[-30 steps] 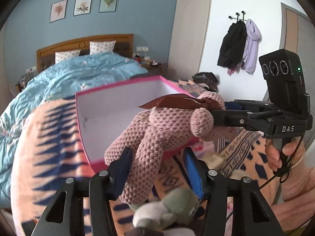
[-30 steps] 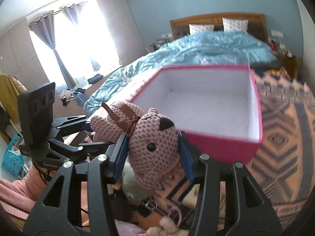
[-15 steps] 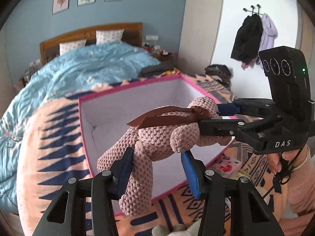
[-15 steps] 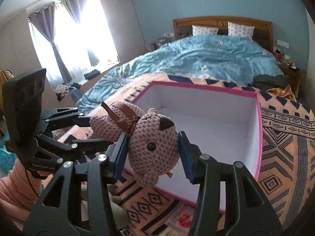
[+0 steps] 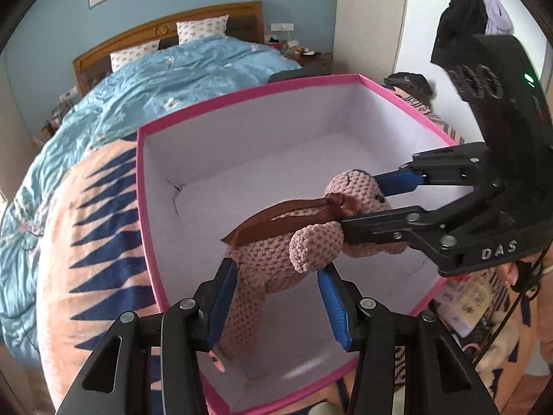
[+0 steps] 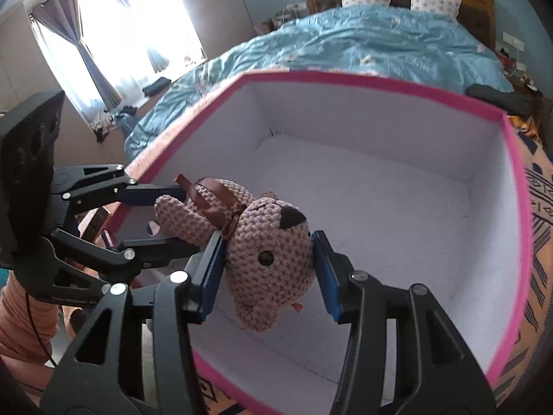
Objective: Organize objects
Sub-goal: 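Grasp the pink knitted bear with the right gripper and lift it into the box, then open the right gripper to drop the bear and return to the toy pile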
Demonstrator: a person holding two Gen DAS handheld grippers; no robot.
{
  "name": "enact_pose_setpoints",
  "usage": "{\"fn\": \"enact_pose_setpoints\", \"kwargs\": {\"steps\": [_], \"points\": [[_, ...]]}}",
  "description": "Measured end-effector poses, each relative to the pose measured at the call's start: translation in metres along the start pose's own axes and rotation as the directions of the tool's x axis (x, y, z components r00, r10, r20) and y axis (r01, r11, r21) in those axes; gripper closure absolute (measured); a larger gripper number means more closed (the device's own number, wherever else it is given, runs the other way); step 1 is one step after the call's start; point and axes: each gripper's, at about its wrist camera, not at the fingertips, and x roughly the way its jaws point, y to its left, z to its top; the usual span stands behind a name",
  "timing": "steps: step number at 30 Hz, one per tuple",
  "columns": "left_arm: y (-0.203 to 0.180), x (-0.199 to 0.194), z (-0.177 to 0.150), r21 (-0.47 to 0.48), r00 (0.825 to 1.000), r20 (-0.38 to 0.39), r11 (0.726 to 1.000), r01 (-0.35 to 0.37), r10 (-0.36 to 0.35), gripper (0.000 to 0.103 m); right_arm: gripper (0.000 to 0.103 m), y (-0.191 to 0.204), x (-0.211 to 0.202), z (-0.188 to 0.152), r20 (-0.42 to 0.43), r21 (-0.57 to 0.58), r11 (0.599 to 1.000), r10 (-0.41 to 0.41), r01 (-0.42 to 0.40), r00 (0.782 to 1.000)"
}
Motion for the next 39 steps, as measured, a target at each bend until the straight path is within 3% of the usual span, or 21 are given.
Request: {"fn": "enact_pose_setpoints", "kwargs": {"steps": [4, 8, 17, 19, 23, 29, 34, 39], "points": [[-0.002, -0.001, 0.0, 0.01, 1.0, 0.002, 1.0, -0.024, 0.024, 0.053, 0.048, 0.0, 0.008, 0.003, -0.056, -0.005, 1.0, -0.005, 0.004, 0.998], [0.002, -0.009, 0.0, -0.01, 0.999, 0.029, 0.999, -0.034, 0.034, 0.048, 0.046, 0.006, 0.01, -0.002, -0.093, -0.049, 0.995, -0.096, 0.092, 0.991], [0.001, -0.022, -0.009, -0.017, 0.998, 0.064, 1.0, -0.015, 0.016, 0.048, 0.045, -0.012, 0.002, -0.009, -0.073, 0.015, 0.998, -0.067, 0.069, 0.995], [0.003, -0.031, -0.012, -0.037, 0.995, 0.097, 0.999, 0.004, -0.001, 0.047, 0.045, -0.012, -0.003, -0.008, -0.04, 0.018, 0.995, -0.094, 0.095, 0.995], [0.009, -0.06, -0.019, -0.071, 0.982, 0.179, 0.995, 0.077, -0.063, 0.033, 0.045, -0.007, -0.033, -0.015, 0.057, 0.046, 0.997, -0.066, 0.063, 0.996], [-0.004, -0.11, -0.04, -0.042, 0.952, 0.287, 0.991, 0.128, -0.111, 0.033, 0.045, 0.032, -0.1, -0.052, 0.193, -0.038, 0.999, 0.039, -0.032, 0.98], [-0.021, -0.124, -0.065, -0.008, 0.946, 0.291, 0.989, 0.148, -0.139, 0.033, 0.045, 0.061, -0.11, -0.092, 0.165, -0.083, 0.992, 0.106, -0.093, 0.981], [-0.038, -0.118, -0.098, 0.007, 0.963, 0.236, 0.991, 0.135, -0.133, 0.033, 0.045, 0.082, -0.095, -0.133, 0.062, -0.118, 0.983, 0.148, -0.14, 0.987]]}}
